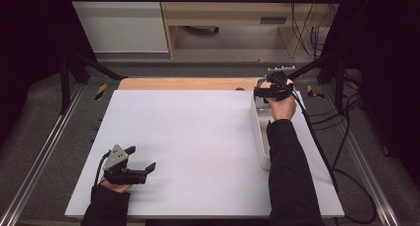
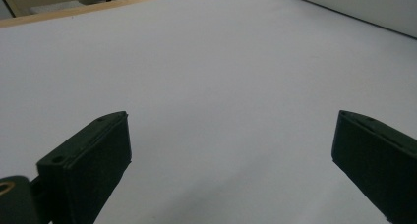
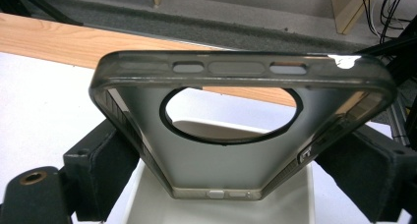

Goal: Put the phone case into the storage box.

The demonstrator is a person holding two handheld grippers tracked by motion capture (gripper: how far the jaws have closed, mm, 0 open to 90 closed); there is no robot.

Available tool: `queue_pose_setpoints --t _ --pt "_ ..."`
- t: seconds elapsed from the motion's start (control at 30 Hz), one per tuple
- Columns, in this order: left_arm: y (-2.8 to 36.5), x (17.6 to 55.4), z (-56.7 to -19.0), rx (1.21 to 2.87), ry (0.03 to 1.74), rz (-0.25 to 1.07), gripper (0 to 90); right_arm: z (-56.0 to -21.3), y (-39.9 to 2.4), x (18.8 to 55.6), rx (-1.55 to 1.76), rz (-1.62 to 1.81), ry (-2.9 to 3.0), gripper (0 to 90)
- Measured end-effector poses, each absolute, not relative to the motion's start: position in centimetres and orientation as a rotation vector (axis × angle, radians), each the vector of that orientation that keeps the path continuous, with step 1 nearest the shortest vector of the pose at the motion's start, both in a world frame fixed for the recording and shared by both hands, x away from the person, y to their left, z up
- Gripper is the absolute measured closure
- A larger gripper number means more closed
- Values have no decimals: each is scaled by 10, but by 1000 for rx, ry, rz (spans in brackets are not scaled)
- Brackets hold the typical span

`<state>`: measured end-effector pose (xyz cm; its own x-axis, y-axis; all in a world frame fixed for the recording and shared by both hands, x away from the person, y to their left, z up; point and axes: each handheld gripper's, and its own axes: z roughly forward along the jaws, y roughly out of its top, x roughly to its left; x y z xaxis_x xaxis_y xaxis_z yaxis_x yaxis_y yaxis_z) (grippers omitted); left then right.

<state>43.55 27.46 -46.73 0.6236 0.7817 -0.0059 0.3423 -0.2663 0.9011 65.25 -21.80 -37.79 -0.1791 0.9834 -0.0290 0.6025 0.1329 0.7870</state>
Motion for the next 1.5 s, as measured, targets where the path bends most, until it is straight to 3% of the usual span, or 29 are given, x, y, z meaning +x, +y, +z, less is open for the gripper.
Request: queue_pose_setpoints --t 0.8,1.27,1.5 --pt "274 436 -468 1866 895 553 9 -388 -220 657 1560 873 1830 112" --pt "274 436 -468 1870 893 549 9 -388 -220 657 1519 905 1817 3" --pt "274 436 -468 1868 892 549 9 -380 -222 652 1474 940 1770 2"
